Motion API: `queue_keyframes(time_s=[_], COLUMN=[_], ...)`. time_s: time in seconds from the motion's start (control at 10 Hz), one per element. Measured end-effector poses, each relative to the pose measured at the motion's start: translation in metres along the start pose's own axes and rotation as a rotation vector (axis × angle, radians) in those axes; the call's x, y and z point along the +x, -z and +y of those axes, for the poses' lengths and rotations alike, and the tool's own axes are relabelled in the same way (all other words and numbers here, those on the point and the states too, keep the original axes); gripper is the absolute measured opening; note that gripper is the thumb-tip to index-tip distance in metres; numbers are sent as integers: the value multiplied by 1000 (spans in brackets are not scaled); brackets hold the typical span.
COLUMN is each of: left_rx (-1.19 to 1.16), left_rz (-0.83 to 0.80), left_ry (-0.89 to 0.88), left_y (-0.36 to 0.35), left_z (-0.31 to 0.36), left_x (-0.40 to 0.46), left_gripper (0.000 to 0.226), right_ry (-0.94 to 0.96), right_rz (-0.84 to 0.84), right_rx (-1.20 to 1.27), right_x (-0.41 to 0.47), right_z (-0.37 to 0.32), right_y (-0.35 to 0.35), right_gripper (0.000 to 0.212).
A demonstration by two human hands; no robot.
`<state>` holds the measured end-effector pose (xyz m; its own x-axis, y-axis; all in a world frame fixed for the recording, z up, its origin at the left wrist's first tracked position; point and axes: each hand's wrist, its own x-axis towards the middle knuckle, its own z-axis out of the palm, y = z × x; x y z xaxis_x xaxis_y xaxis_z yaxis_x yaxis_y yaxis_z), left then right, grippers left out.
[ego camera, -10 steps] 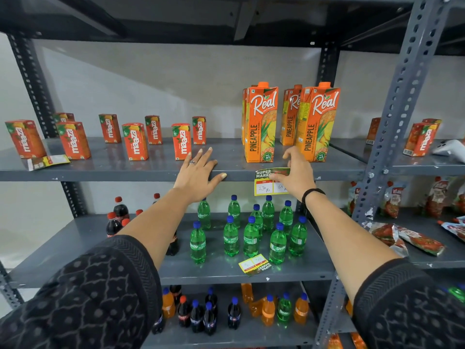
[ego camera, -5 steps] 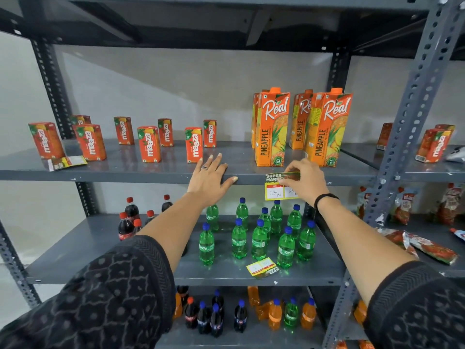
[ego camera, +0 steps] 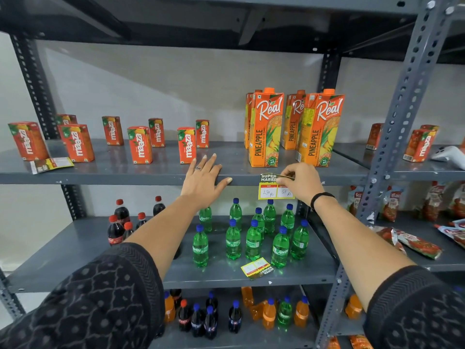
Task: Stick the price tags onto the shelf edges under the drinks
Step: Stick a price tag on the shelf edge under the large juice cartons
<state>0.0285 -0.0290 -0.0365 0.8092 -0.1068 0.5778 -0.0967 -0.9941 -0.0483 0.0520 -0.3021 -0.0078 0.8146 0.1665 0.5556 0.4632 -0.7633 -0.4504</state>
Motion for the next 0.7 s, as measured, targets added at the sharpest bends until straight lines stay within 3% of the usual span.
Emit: queue_keyframes(time_s=[0.5, 0.7], left_rx=[-5, -11], left_rz=[-41, -23], left_ry=[15, 10], left_y=[3, 3], left_z=[2, 1], left_x=[-1, 0], left_gripper=[68, 67], right_ry=[-51, -58], right_rz=[-1, 95], right_rx=[-88, -73], right_x=[-4, -5], right_z=[-10, -9], right_y=[0, 1], right_gripper=[15, 22])
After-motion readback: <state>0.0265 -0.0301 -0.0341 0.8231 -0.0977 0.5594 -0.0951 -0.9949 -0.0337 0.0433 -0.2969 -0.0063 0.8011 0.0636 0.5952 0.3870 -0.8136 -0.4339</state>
